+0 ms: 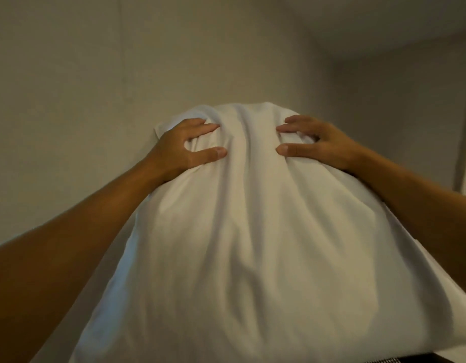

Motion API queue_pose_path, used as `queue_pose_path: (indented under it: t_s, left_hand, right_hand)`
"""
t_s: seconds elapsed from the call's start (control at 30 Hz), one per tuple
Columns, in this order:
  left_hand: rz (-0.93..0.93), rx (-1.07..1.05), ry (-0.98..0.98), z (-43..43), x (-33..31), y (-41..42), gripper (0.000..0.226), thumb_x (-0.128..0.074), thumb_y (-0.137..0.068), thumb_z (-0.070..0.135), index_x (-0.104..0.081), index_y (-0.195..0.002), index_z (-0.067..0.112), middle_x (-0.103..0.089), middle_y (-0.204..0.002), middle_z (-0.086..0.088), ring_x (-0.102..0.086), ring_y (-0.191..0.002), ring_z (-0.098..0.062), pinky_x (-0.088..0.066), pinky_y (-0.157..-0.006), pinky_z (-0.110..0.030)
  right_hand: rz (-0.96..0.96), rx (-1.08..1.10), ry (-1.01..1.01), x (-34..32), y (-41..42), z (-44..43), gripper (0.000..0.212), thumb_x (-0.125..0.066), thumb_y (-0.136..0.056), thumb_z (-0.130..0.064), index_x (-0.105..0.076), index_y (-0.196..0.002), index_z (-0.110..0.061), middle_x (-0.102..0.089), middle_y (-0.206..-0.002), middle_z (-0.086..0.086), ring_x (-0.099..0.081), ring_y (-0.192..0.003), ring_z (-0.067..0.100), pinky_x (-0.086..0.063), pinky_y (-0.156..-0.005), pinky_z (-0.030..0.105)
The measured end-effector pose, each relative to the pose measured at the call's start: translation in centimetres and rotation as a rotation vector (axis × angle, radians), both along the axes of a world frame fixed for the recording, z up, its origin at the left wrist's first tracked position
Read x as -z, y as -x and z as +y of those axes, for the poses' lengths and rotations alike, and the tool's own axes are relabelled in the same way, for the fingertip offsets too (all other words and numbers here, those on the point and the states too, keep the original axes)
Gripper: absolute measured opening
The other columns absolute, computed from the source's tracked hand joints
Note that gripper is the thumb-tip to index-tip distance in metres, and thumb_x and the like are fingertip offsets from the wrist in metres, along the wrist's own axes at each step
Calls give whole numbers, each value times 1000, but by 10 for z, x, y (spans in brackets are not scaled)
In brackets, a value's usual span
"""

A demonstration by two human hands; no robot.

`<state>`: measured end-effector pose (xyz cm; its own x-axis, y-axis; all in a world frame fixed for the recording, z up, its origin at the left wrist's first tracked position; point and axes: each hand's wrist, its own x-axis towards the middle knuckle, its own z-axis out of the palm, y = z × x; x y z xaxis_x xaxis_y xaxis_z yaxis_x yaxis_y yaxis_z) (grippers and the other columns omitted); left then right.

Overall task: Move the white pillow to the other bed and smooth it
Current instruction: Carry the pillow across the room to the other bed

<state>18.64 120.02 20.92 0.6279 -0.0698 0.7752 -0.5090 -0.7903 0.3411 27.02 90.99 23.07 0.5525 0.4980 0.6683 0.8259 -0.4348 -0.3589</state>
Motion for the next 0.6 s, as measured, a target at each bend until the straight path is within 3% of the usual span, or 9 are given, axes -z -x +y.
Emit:
queue_pose_path:
  t_s: [0.13,0.4,0.53,0.6]
  left_hand:
    - [40,128,-3,-1,-5,-60,79,-65,-58,70,-56,-128,35,-47,-144,10,-41,-129,-3,-31,-107,-27]
    - [127,370,10,-28,-6,-156,78,-67,-56,69,-59,-125,34,-50,-140,9,-46,-126,-7,-34,-104,-27]
    - [189,432,2,-50,-5,-192,81,-65,-54,71,-58,-126,34,-51,-140,8,-48,-125,-10,-36,-102,-29]
    - [224,454,5,-62,-6,-207,83,-67,-54,70,-58,-127,31,-51,-140,8,-47,-124,-9,-35,-99,-27]
  right_hand:
    - [35,120,-7,-1,-20,-10,69,-68,-59,-66,-63,-122,-39,-46,-143,-10,-41,-129,6,-28,-110,29]
    - [151,331,-32,2,-42,-40,50,-69,-76,-50,-62,-123,-38,-46,-142,-13,-44,-118,7,-31,-95,26]
    - [201,398,-63,6,-53,-57,50,-69,-74,-52,-64,-121,-37,-51,-140,-11,-48,-121,11,-36,-103,31]
    - [245,415,-92,8,-60,-67,58,-67,-69,-58,-64,-122,-35,-54,-138,-8,-53,-120,17,-42,-99,35]
